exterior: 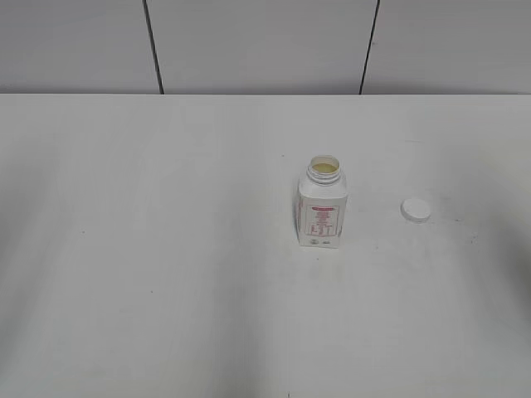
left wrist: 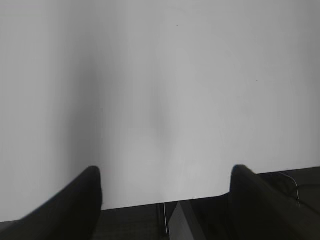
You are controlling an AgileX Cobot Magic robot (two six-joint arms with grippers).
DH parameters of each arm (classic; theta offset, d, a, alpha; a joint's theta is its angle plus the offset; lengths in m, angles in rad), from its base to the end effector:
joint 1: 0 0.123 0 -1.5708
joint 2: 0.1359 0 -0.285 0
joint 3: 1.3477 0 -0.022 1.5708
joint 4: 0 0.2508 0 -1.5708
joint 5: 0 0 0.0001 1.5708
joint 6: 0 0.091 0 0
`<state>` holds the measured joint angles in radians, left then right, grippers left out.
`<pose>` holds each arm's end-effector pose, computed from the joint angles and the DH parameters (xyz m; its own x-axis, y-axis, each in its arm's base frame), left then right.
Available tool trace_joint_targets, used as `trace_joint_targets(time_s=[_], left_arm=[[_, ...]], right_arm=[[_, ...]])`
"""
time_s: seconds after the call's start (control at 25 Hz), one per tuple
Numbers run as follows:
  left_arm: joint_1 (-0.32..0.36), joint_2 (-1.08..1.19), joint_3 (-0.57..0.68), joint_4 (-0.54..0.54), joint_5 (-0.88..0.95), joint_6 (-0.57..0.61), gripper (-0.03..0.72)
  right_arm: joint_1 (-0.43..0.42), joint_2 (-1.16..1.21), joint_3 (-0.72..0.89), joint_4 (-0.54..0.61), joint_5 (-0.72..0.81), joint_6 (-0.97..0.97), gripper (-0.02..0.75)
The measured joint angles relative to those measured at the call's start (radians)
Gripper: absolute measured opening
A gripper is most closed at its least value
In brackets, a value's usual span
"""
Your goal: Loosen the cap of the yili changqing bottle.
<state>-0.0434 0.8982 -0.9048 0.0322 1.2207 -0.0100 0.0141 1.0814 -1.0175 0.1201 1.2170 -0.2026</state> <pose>0.1409 -0.0034 0.3311 -0.9021 0.0402 -0.4296 0.0313 0.9991 0.0278 0.1848 0.0128 0.3342 -0.9079 -0.1719 -0.3823 -0.2036 0.9781 0.0437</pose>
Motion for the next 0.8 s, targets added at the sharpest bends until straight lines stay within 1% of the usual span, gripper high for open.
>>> trace_joint_targets(time_s=[0.16, 0.44, 0.6, 0.8], left_arm=[[0.000, -0.146, 0.075, 0.000, -0.010, 0.000, 0.484], [0.000, -0.288, 0.234, -0.004, -0.015, 0.000, 0.481], [0.000, -0.346, 0.323, -0.020, -0.055, 0.000, 0.481], [0.000, -0.415, 0.353, -0.032, -0.118, 0.000, 0.481]], right_arm=[[0.000, -0.084, 0.083, 0.029, -0.004, 0.001, 0.556], [0.000, -0.200, 0.202, 0.036, -0.026, 0.002, 0.556], [0.000, -0.281, 0.264, 0.036, -0.039, 0.004, 0.556], [0.000, -0.359, 0.348, 0.036, -0.053, 0.004, 0.556]])
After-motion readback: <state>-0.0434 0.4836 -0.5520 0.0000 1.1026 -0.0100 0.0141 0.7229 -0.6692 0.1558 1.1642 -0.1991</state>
